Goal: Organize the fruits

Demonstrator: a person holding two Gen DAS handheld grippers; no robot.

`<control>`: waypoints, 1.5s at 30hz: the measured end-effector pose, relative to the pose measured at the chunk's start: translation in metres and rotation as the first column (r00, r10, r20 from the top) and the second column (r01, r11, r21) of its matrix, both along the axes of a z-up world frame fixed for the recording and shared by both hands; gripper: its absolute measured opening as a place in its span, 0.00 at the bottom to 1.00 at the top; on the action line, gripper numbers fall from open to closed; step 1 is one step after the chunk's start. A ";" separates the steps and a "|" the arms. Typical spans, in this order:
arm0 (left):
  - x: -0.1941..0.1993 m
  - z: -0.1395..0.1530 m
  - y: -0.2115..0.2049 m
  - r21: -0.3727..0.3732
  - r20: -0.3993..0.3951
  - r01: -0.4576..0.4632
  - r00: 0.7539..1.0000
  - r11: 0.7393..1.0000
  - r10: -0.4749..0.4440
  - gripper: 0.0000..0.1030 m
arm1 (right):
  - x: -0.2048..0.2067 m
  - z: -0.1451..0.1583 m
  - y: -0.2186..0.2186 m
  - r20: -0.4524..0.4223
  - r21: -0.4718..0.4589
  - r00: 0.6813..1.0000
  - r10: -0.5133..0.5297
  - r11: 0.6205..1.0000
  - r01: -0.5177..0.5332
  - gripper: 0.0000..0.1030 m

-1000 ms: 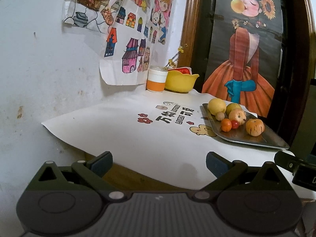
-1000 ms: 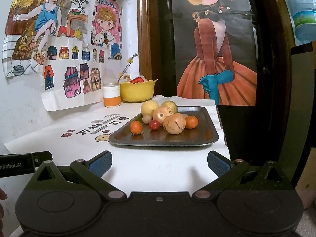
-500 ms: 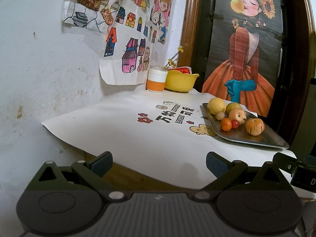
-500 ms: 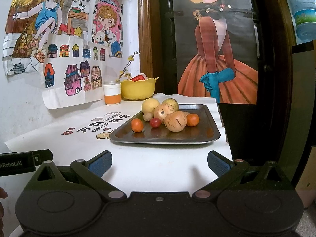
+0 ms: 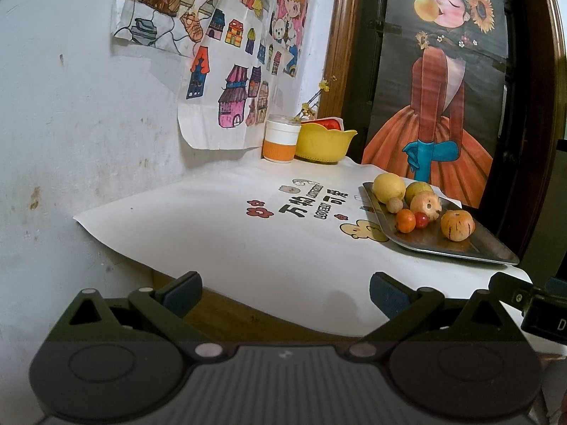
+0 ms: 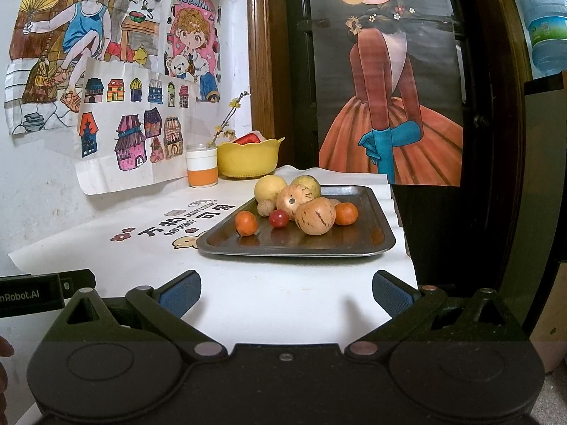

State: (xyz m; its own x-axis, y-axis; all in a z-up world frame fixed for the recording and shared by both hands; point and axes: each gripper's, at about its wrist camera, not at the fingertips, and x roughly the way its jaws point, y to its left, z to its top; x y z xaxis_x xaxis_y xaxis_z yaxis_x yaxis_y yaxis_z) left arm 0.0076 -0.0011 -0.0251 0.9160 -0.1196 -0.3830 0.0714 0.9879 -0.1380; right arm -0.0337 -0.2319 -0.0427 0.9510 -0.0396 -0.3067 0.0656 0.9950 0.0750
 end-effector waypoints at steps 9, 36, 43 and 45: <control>0.000 0.000 0.000 0.001 -0.001 0.000 1.000 1.000 0.000 1.00 | 0.000 0.000 0.000 -0.001 0.001 1.000 0.000 1.000 0.000 0.99; -0.002 -0.004 -0.007 0.059 -0.030 -0.025 0.999 0.998 0.027 1.00 | 0.000 0.000 0.001 -0.004 0.000 1.000 0.001 1.000 -0.001 0.99; -0.004 -0.001 -0.009 0.065 -0.024 -0.009 1.000 0.998 0.011 1.00 | 0.000 0.000 0.001 -0.006 0.000 1.000 -0.001 1.000 0.001 0.99; -0.004 -0.001 -0.010 0.072 -0.021 -0.008 1.000 0.997 0.010 1.00 | 0.000 0.000 0.001 -0.006 -0.001 1.000 0.000 1.000 0.000 0.99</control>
